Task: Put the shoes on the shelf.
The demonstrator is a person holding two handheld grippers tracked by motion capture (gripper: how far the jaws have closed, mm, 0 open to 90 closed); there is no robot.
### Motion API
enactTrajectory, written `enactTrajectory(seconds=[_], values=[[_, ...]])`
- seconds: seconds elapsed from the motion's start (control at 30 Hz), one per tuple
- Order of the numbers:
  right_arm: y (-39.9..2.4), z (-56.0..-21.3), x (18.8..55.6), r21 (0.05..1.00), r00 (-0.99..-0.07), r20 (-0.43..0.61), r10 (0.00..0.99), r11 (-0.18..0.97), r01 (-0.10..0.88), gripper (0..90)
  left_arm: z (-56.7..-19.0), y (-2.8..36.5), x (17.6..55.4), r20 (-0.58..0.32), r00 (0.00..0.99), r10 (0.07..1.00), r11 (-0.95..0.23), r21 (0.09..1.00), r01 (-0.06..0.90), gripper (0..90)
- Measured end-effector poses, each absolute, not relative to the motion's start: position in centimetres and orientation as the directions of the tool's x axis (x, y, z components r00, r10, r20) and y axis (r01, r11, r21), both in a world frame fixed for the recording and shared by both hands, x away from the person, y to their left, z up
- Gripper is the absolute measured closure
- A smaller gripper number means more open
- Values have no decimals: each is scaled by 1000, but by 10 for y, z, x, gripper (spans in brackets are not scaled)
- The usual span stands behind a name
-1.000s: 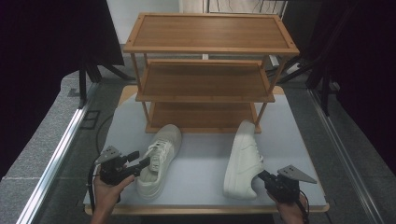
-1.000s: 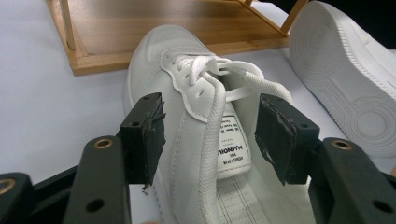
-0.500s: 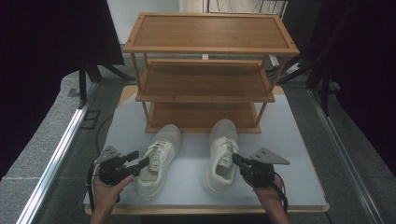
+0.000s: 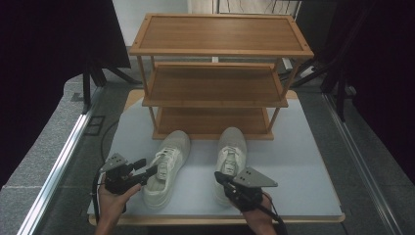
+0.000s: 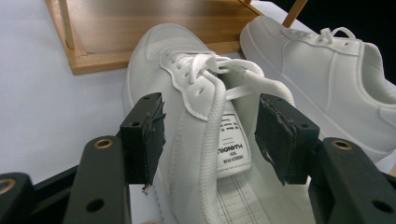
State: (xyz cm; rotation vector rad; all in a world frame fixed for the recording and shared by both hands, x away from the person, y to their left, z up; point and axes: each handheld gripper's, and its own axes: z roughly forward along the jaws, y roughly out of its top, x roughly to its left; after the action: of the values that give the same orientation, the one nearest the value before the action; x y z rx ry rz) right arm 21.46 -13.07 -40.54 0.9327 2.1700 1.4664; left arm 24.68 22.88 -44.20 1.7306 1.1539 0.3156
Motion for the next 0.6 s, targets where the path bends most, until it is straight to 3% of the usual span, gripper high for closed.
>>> enactTrajectory(seconds=[0.23,0.6], values=[[-100,-420,205,878,-732,14,681,342,335,893,-443,228,247,-287,514,808,-56,832,552,419],[-118,-440,201,850,-667,-27,744,368,376,893,-443,228,247,-288,513,808,-56,831,554,420]])
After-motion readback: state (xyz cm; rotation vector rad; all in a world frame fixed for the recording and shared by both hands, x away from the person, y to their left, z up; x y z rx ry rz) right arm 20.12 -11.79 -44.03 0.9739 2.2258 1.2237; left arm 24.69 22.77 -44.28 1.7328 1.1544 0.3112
